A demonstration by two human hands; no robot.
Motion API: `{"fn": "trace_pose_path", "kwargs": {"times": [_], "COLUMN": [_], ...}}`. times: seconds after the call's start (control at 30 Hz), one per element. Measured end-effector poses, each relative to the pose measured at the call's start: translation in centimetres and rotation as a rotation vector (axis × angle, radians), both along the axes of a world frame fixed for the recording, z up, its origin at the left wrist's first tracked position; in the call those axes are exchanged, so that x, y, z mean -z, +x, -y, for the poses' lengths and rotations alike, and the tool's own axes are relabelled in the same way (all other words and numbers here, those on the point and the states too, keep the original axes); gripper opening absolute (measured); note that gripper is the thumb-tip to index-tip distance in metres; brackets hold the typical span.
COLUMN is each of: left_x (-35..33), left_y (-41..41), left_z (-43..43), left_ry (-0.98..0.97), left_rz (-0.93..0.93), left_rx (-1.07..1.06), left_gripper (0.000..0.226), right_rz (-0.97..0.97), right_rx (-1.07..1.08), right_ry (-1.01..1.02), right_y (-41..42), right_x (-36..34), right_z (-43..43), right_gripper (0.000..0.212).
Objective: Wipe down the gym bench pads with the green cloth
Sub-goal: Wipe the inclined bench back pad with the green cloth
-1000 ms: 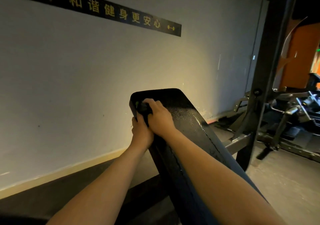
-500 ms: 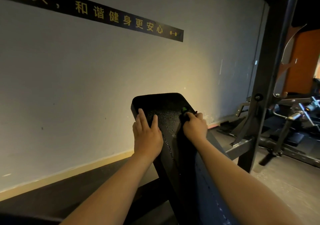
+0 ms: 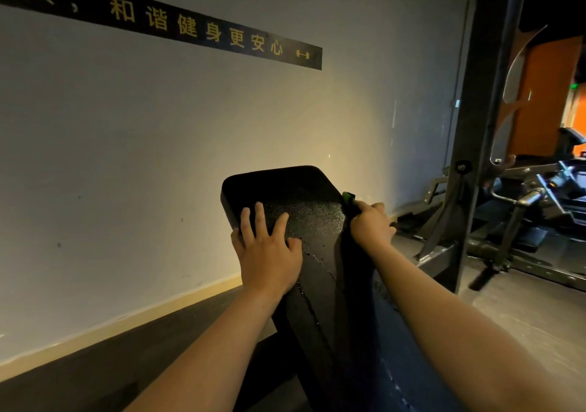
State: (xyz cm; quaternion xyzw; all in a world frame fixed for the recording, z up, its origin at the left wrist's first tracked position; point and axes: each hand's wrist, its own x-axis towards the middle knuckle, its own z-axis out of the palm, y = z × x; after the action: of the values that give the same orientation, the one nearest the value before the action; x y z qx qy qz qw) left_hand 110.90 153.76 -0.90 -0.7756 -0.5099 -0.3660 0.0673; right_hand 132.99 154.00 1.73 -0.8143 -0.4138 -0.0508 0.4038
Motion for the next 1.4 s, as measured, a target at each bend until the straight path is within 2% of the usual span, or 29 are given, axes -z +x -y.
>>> {"fn": "trace_pose_path", "kwargs": {"times": [0.1,0.3,0.37,0.43,0.57,0.67,0.87,0.97,1.07,1.13,1.23,1.4], "left_x": [0.0,0.2,0.2,0.3,0.2,0.1,0.3,0.4,0.6,0.8,0.8,1.1], "left_y": [0.0,-0.1,-0.3,-0.5,-0.6,-0.4,0.0,0.0,-0.4,-0.6,-0.8,-0.4], "left_z": [-0.1,-0.1,0.1,0.2,0.4,0.3,0.4,0.6,0.6,0.5,0.5,0.2], "left_ry": [0.024,0.034,0.037,0.047,0.024,0.028,0.064,0.064,0.09,0.084,0.064,0.103], "left_rz": [0.033,0.048,0.074,0.057,0.046,0.027,0.006,-0.012,-0.019,-0.011,0.034,0.056], "left_rx": [0.002,0.012,0.036,0.063,0.08,0.054,0.008,-0.001,0.001,0.026,0.053,0.051], "left_gripper": [0.062,0.05,0.048,0.047,0.046,0.047,0.048,0.047,0.045,0.044,0.044,0.048], "right_rz": [-0.016,0.258,0.371,0.438,0.177,0.057,0.038,0.163,0.277,0.264,0.127,-0.075], "right_rx": [-0.047,-0.441,-0.458,-0.368,-0.06,-0.024,-0.23,-0.423,-0.449,-0.395,-0.22,0.013], "right_ry": [0.06,0.156,0.115,0.049,-0.022,-0.045,-0.004,-0.018,0.033,0.03,0.041,0.031], "right_y": [-2.1,-9.4,-9.1,-6.7,-0.9,-1.8,-5.3,-8.8,-9.2,-7.0,-2.7,-0.3], "right_x": [0.2,1.2,1.0,0.9,1.8,1.8,0.9,0.8,1.2,1.3,1.8,2.3], "right_z": [-0.3,0.8,1.4,2.1,3.8,3.4,2.8,3.1,3.1,3.1,3.2,3.3], "right_gripper": [0.057,0.051,0.053,0.057,0.062,0.057,0.047,0.033,0.019,0.014,0.009,0.031]}}
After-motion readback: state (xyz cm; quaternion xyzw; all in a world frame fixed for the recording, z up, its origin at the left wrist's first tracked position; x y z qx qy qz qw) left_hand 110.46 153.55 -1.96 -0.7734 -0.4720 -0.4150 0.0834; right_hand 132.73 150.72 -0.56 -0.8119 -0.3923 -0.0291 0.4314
